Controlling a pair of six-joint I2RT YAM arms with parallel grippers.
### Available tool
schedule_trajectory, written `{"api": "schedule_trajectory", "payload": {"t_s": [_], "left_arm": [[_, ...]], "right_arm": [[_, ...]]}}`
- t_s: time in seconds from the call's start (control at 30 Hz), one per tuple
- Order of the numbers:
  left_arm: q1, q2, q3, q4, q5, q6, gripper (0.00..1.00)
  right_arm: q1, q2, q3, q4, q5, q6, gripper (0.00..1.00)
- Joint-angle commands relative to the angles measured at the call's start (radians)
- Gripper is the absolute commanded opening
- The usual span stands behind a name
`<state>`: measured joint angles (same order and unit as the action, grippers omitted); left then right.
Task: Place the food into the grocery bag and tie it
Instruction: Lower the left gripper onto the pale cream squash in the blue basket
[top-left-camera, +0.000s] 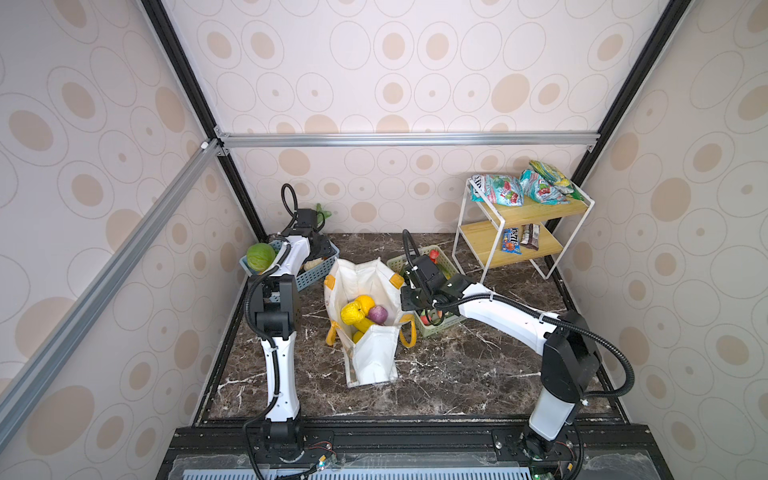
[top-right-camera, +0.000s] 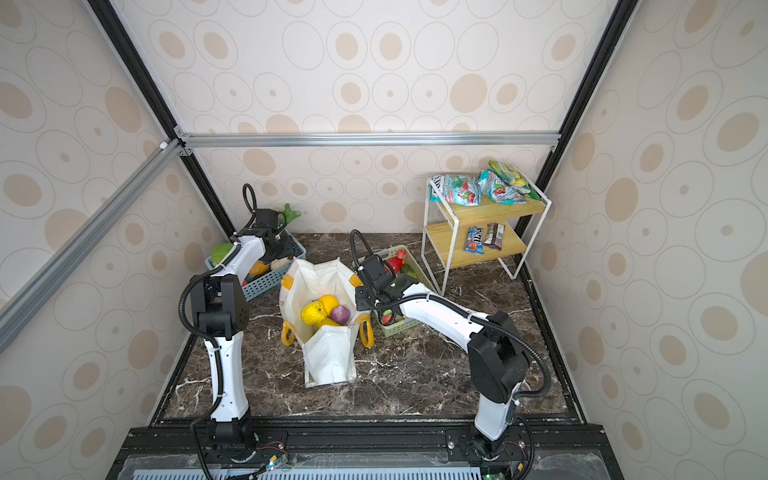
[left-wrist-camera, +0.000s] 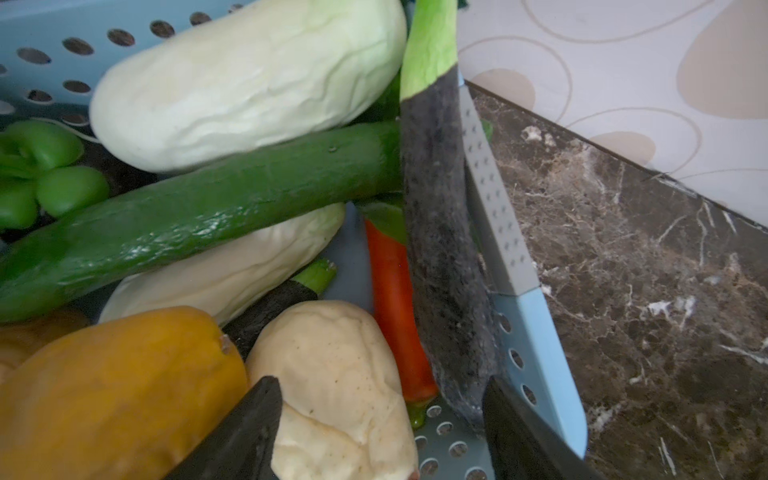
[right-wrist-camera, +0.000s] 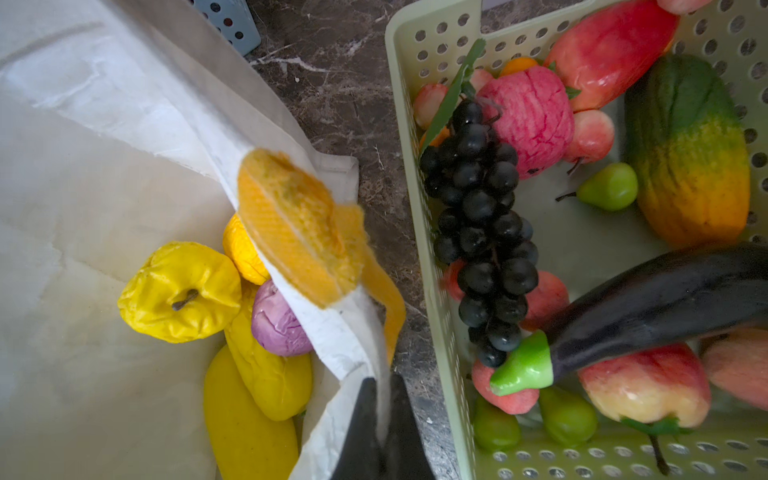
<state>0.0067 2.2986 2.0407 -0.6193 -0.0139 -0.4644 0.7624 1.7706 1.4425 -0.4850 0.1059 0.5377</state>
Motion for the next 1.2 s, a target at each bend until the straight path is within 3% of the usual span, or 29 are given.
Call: {"api": "schedule_trajectory", "payload": {"t_s": [0.0, 0.37, 0.6, 1.17], "left_arm": [[0.007, 0.015, 0.024, -0.045, -0.068, -0.016, 0.77], [0.006, -0.016, -0.052, -0.028, -0.107, 0.004, 0.79], [0.008, 0.004, -0.092, 0.011, -0.047, -0.006, 0.78], [0.027, -0.067, -0.137, 0.075, 0.001, -0.015, 0.58]], "right_arm": [[-0.003, -0.021, -0.019, -0.01, 0.006, 0.005, 0.02], [-0.003, -0.022, -0.019, 0.0, 0.002, 0.007, 0.03], [-0.002, -0.022, -0.016, 0.0, 0.0, 0.006, 0.03], [-0.003, -0.019, 0.0, -0.006, -0.006, -0.004, 0.03]]}}
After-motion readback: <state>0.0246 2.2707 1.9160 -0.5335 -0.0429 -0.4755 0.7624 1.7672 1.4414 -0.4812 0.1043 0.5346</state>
